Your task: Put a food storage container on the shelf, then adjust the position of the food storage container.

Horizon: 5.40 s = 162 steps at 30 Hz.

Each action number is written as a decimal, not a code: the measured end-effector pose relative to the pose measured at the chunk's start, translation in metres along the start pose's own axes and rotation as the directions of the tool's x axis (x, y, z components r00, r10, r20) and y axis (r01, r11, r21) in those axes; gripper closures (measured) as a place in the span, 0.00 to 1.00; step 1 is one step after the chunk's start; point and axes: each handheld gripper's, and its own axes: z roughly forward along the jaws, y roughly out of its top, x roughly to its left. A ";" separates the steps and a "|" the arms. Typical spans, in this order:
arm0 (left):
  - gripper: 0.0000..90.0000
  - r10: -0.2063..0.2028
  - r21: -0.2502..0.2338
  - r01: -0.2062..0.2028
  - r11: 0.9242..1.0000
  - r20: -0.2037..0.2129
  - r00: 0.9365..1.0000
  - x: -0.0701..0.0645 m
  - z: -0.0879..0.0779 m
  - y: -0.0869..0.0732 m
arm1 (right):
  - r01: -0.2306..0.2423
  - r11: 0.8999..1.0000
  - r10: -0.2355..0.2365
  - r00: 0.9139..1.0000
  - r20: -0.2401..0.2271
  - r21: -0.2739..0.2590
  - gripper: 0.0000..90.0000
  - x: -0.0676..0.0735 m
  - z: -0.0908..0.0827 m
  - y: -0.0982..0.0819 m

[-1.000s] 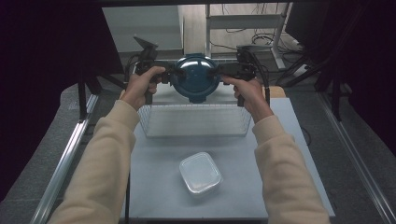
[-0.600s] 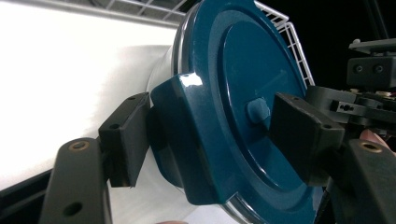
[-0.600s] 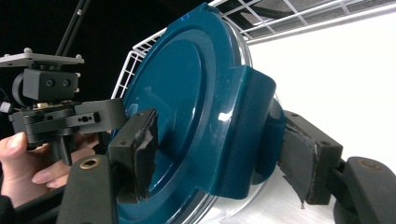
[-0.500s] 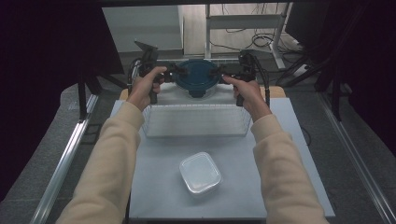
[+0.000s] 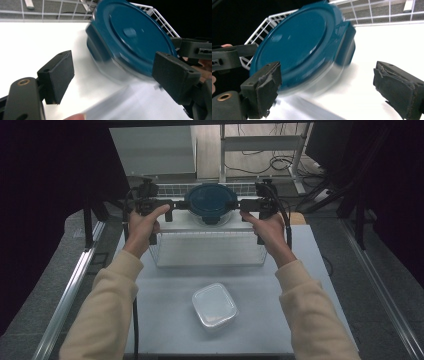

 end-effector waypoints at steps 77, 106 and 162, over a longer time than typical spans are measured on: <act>0.51 0.167 0.241 -0.129 0.962 -0.141 0.976 -0.005 -0.025 -0.251 | 0.178 0.971 -0.185 0.982 0.030 0.162 0.30 -0.073 -0.092 -0.227; 1.00 0.156 0.367 -0.132 0.921 -0.036 0.987 -0.012 0.037 -0.246 | 0.161 0.968 -0.172 0.984 0.043 0.191 0.29 -0.081 -0.097 -0.236; 0.27 0.090 0.176 -0.081 0.981 -0.039 0.995 -0.010 -0.002 -0.229 | 0.155 0.974 -0.159 0.987 0.008 0.168 0.27 -0.078 -0.097 -0.233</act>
